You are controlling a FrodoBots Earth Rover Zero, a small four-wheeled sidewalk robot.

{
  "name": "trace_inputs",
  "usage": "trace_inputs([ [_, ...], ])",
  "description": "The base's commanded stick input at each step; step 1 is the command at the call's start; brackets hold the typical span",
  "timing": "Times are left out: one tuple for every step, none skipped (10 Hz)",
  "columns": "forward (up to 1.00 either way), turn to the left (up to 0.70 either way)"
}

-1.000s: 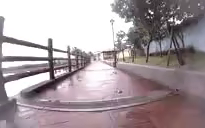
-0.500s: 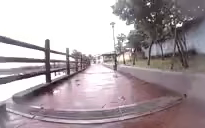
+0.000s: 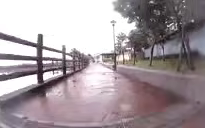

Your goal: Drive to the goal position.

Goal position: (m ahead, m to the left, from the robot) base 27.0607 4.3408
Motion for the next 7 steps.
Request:
trace_inputs([
  [1.00, -0.01],
  [1.00, -0.01],
  [1.00, 0.00],
  [1.00, 0.04],
  [1.00, 0.20],
  [1.00, 0.36],
  [1.00, 0.15],
])
